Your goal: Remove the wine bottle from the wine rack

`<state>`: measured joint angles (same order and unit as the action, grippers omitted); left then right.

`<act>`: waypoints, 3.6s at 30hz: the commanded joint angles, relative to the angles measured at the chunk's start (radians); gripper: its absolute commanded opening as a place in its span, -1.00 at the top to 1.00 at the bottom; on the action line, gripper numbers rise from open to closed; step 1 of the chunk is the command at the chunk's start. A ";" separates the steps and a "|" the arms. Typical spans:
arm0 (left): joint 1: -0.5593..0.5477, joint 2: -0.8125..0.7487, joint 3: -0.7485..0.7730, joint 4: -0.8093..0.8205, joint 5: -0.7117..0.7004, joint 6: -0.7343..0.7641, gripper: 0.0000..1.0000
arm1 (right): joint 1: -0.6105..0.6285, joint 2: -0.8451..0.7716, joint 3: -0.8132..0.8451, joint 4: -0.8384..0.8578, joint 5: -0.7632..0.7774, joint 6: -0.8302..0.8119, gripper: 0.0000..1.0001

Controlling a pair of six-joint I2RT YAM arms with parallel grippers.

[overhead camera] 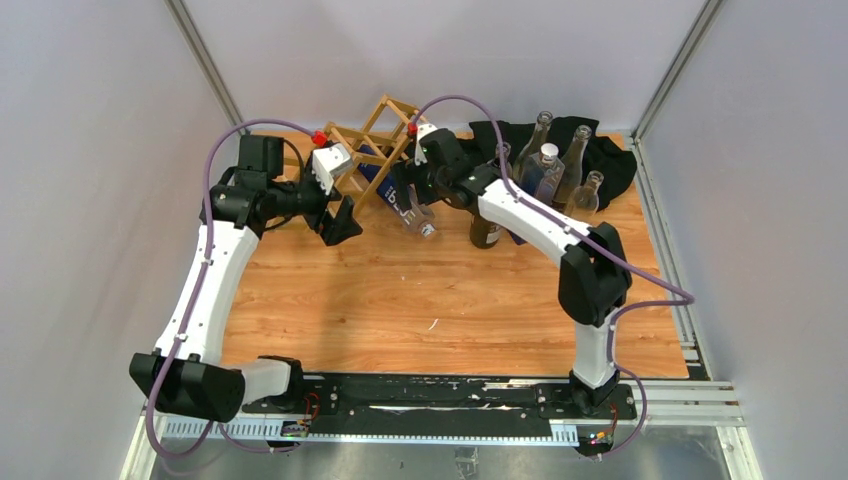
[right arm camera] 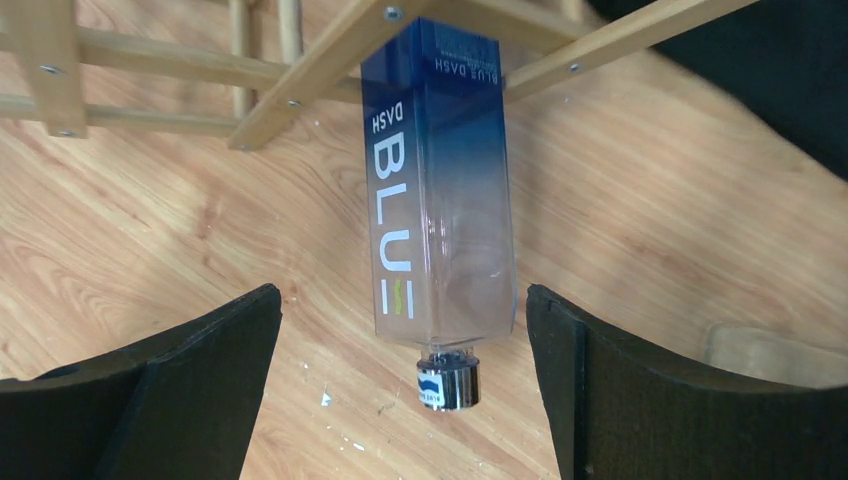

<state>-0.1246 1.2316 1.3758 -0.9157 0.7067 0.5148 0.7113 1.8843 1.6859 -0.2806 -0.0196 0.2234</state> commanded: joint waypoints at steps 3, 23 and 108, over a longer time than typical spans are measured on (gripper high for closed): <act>0.008 -0.022 0.014 -0.011 0.032 0.016 -1.00 | 0.007 0.118 0.122 -0.080 -0.019 0.002 -0.91; 0.008 -0.041 -0.005 -0.011 0.054 0.050 -1.00 | -0.049 0.362 0.243 -0.092 -0.147 0.081 -0.96; -0.371 -0.155 -0.275 -0.006 -0.330 0.801 -1.00 | 0.129 -0.508 -0.383 -0.202 -0.345 0.352 1.00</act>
<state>-0.4404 1.0935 1.1183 -0.9844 0.4721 1.3083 0.8314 1.4544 1.2575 -0.5652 -0.2134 0.5720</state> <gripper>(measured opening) 0.997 0.666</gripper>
